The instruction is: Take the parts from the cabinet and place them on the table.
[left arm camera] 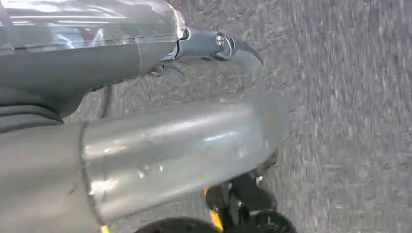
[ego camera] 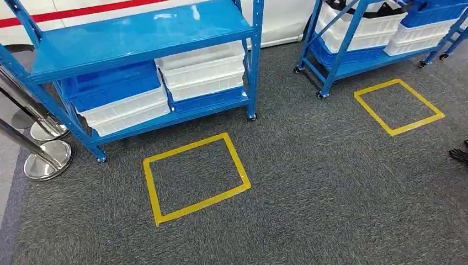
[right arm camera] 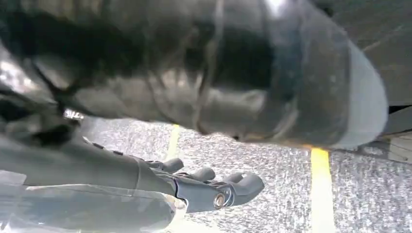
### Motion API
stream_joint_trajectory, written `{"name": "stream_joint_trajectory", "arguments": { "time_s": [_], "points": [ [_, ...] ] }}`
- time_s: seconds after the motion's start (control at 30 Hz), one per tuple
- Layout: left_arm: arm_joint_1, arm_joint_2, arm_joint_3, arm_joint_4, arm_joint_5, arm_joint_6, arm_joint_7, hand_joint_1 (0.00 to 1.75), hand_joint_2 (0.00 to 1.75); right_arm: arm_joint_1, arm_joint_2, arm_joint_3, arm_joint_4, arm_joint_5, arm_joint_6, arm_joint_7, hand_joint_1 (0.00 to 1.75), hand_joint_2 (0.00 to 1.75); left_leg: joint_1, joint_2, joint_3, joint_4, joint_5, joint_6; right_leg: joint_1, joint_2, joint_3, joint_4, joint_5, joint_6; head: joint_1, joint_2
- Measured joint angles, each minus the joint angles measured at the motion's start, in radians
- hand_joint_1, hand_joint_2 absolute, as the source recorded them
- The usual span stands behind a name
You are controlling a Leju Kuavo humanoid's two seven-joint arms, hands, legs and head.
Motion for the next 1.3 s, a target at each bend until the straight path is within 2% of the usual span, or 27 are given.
{"name": "stream_joint_trajectory", "arguments": {
  "time_s": [0.03, 0.07, 0.13, 0.17, 0.2, 0.23, 0.3, 0.33, 0.43, 0.5, 0.57, 0.63, 0.67, 0.7, 0.77, 0.8, 0.83, 0.87, 0.9, 0.93, 1.0, 1.03, 1.07, 1.17, 1.2, 1.23, 1.3],
  "points": [
    [0.000, 0.000, 0.000, 0.000, 0.000, 0.000, -0.001, 0.00, 0.00, 0.002, 0.000, -0.001, -0.001, 0.000, 0.000, 0.000, 0.00, 0.00, 0.000, 0.022, -0.014, 0.033, -0.015, -0.003, 0.000, -0.004, 0.006, -0.003, -0.003, -0.006, 0.000, 0.000],
    [-0.003, 0.000, 0.000, 0.000, 0.000, 0.000, -0.002, 0.00, 0.00, 0.004, 0.000, -0.003, -0.002, 0.000, 0.000, 0.000, 0.00, 0.00, 0.000, 0.034, -0.052, 0.103, -0.049, -0.006, 0.002, -0.009, 0.012, -0.004, -0.007, -0.012, 0.000, 0.000],
    [-0.004, 0.000, 0.000, 0.000, 0.000, 0.001, -0.002, 0.00, 0.00, 0.005, 0.001, -0.006, -0.002, 0.002, 0.004, 0.001, 0.00, 0.00, 0.000, 0.042, -0.154, 0.273, -0.109, -0.010, 0.006, -0.017, 0.021, -0.004, -0.019, -0.016, 0.000, 0.000],
    [-0.001, 0.000, 0.000, 0.000, 0.000, 0.001, -0.003, 0.00, 0.00, 0.006, 0.001, -0.007, -0.002, 0.002, 0.005, 0.002, 0.00, 0.00, 0.000, 0.043, -0.189, 0.320, -0.109, -0.009, 0.008, -0.019, 0.028, -0.004, -0.026, -0.017, 0.000, 0.000],
    [0.002, 0.000, 0.000, 0.000, 0.000, 0.000, -0.002, 0.00, 0.00, 0.007, 0.001, -0.008, -0.003, 0.002, 0.005, 0.002, 0.00, 0.00, 0.000, 0.043, -0.202, 0.318, -0.084, -0.006, 0.010, -0.020, 0.036, -0.004, -0.034, -0.017, 0.000, 0.000],
    [0.004, 0.000, 0.000, 0.000, -0.001, 0.000, -0.002, 0.00, 0.00, 0.009, 0.001, -0.009, -0.006, 0.002, 0.010, 0.003, 0.00, 0.00, -0.001, 0.043, -0.191, 0.266, -0.033, 0.000, 0.012, -0.021, 0.050, -0.005, -0.044, -0.016, 0.000, 0.000],
    [0.005, 0.000, 0.000, 0.000, 0.000, 0.000, -0.003, 0.00, 0.00, 0.010, 0.003, -0.011, -0.011, 0.005, 0.021, 0.009, 0.00, 0.00, -0.008, 0.046, -0.130, 0.090, 0.085, 0.023, 0.017, -0.025, 0.081, -0.008, -0.065, -0.014, 0.000, 0.000],
    [0.005, 0.003, 0.000, 0.000, 0.000, 0.000, -0.003, 0.00, 0.00, 0.015, 0.008, -0.013, -0.014, 0.005, 0.023, 0.011, 0.00, 0.00, -0.014, 0.055, -0.116, 0.064, 0.082, 0.035, 0.014, -0.026, 0.087, -0.012, -0.074, -0.012, 0.001, 0.000],
    [0.005, 0.002, 0.000, 0.000, 0.000, 0.001, -0.003, 0.00, 0.00, 0.011, 0.016, -0.018, -0.027, 0.009, 0.029, 0.016, 0.00, 0.00, -0.028, 0.059, -0.093, 0.029, 0.062, 0.047, 0.013, -0.029, 0.108, -0.018, -0.076, 0.010, 0.000, 0.000],
    [0.005, 0.002, -0.001, 0.000, 0.000, 0.002, -0.003, 0.00, 0.00, 0.010, 0.017, -0.021, -0.035, 0.015, 0.033, 0.016, 0.00, 0.00, -0.016, 0.053, -0.054, -0.006, 0.066, 0.054, 0.013, -0.030, 0.107, 0.006, -0.057, 0.027, 0.000, 0.000],
    [0.004, 0.001, -0.002, 0.000, 0.000, 0.002, -0.003, 0.00, 0.00, 0.011, 0.017, -0.020, -0.042, 0.030, 0.034, 0.016, 0.00, 0.00, -0.016, 0.053, -0.029, -0.025, 0.063, 0.061, 0.011, -0.016, 0.053, 0.111, -0.063, 0.028, 0.001, 0.000],
    [-0.001, 0.001, -0.003, 0.000, 0.000, 0.002, -0.003, 0.00, 0.00, 0.011, 0.017, -0.020, -0.048, 0.040, 0.034, 0.016, 0.00, 0.00, -0.016, 0.049, -0.017, -0.027, 0.050, 0.065, 0.009, -0.013, -0.040, 0.231, -0.143, 0.034, 0.001, 0.000],
    [-0.001, 0.000, -0.003, 0.000, -0.001, 0.002, -0.003, 0.00, 0.00, 0.011, 0.017, -0.020, -0.049, 0.041, 0.034, 0.016, 0.00, 0.00, -0.016, 0.047, -0.009, -0.027, 0.042, 0.065, 0.009, -0.013, -0.076, 0.265, -0.170, 0.034, 0.001, 0.000],
    [0.000, 0.000, -0.003, 0.000, 0.000, 0.002, -0.003, 0.00, 0.00, 0.013, 0.017, -0.020, -0.050, 0.042, 0.034, 0.016, 0.00, 0.00, -0.016, 0.043, 0.002, -0.027, 0.035, 0.064, 0.009, -0.013, -0.097, 0.266, -0.163, 0.036, 0.001, 0.000],
    [0.002, 0.000, -0.003, 0.000, 0.000, 0.002, -0.003, 0.00, 0.00, 0.014, 0.016, -0.020, -0.054, 0.042, 0.034, 0.016, 0.00, 0.00, -0.016, 0.024, 0.026, -0.027, 0.019, 0.057, 0.009, -0.011, -0.083, 0.166, -0.061, 0.039, 0.001, 0.000],
    [0.001, 0.000, -0.003, 0.000, 0.000, 0.002, -0.003, 0.00, 0.00, 0.018, 0.016, -0.020, -0.056, 0.042, 0.034, 0.016, 0.00, 0.00, -0.015, 0.020, 0.039, -0.026, 0.010, 0.051, 0.009, 0.001, -0.059, 0.078, 0.015, 0.037, 0.001, 0.000],
    [0.001, -0.002, -0.003, 0.000, 0.000, 0.002, -0.003, 0.00, 0.00, 0.023, 0.016, -0.020, -0.057, 0.043, 0.034, 0.016, 0.00, 0.00, -0.014, 0.013, 0.042, -0.026, 0.003, 0.046, 0.009, 0.033, -0.046, 0.006, 0.066, 0.033, 0.001, 0.000],
    [-0.004, -0.003, -0.003, 0.000, 0.000, 0.002, -0.003, 0.00, 0.00, 0.026, 0.015, -0.020, -0.057, 0.043, 0.034, 0.016, 0.00, 0.00, -0.015, 0.004, 0.044, -0.020, -0.001, 0.041, 0.011, 0.064, -0.055, 0.010, 0.021, 0.027, 0.001, 0.000],
    [-0.009, -0.004, -0.004, 0.000, -0.001, 0.002, -0.002, 0.00, 0.00, 0.024, 0.016, -0.020, -0.058, 0.042, 0.034, 0.014, 0.00, 0.00, -0.012, -0.004, 0.029, -0.019, -0.005, 0.034, 0.016, 0.062, -0.053, 0.011, 0.026, 0.015, 0.000, 0.000],
    [-0.009, -0.004, -0.004, 0.000, 0.000, 0.002, -0.002, 0.00, 0.00, 0.024, 0.016, -0.020, -0.059, 0.043, 0.035, 0.015, 0.00, 0.00, -0.011, -0.013, 0.035, -0.017, -0.005, 0.028, 0.017, 0.052, -0.052, 0.005, 0.050, 0.010, 0.001, 0.000],
    [-0.005, -0.005, -0.004, 0.000, -0.001, 0.003, -0.002, 0.00, 0.00, 0.026, 0.017, -0.020, -0.060, 0.043, 0.035, 0.016, 0.00, 0.00, -0.014, -0.022, 0.038, -0.004, 0.001, 0.019, 0.011, 0.030, -0.034, -0.004, 0.047, -0.004, 0.001, 0.000],
    [-0.003, -0.007, -0.004, 0.000, -0.001, 0.003, -0.002, 0.00, 0.00, 0.026, 0.018, -0.020, -0.060, 0.043, 0.035, 0.016, 0.00, 0.00, -0.011, 0.007, 0.033, 0.014, -0.019, 0.017, 0.009, 0.019, -0.023, -0.012, 0.046, -0.009, 0.001, 0.000],
    [-0.005, -0.007, -0.004, 0.000, -0.001, 0.003, -0.003, 0.00, 0.00, 0.025, 0.018, -0.020, -0.062, 0.043, 0.035, 0.016, 0.00, 0.00, -0.012, 0.030, 0.013, 0.051, -0.045, 0.014, 0.009, 0.011, -0.019, -0.015, 0.043, -0.013, 0.000, 0.000],
    [-0.011, -0.007, -0.004, 0.000, 0.006, 0.003, -0.014, 0.00, 0.00, 0.024, 0.019, -0.022, -0.063, 0.039, 0.028, 0.012, 0.00, 0.00, -0.006, 0.041, -0.113, 0.260, -0.139, -0.001, 0.012, -0.011, -0.017, -0.015, 0.025, -0.017, 0.000, 0.000],
    [-0.007, -0.007, -0.004, 0.000, 0.010, 0.000, -0.018, 0.00, 0.00, 0.023, 0.019, -0.026, -0.063, 0.035, 0.023, 0.011, 0.00, 0.00, -0.006, 0.043, -0.134, 0.289, -0.135, -0.003, 0.012, -0.017, -0.013, -0.014, 0.020, -0.015, 0.000, 0.000],
    [-0.002, -0.007, -0.004, 0.000, 0.011, 0.000, -0.020, 0.00, 0.00, 0.023, 0.020, -0.028, -0.063, 0.033, 0.021, 0.011, 0.00, 0.00, -0.005, 0.044, -0.130, 0.268, -0.107, -0.003, 0.012, -0.021, -0.004, -0.014, 0.014, -0.014, 0.000, 0.000],
    [0.003, -0.007, -0.004, 0.000, 0.013, -0.001, -0.022, 0.00, 0.00, 0.023, 0.023, -0.031, -0.065, 0.033, 0.021, 0.011, 0.00, 0.00, -0.006, 0.044, -0.070, 0.123, -0.004, 0.003, 0.012, -0.025, 0.018, -0.014, 0.002, -0.011, 0.000, 0.000]
  ]
}}
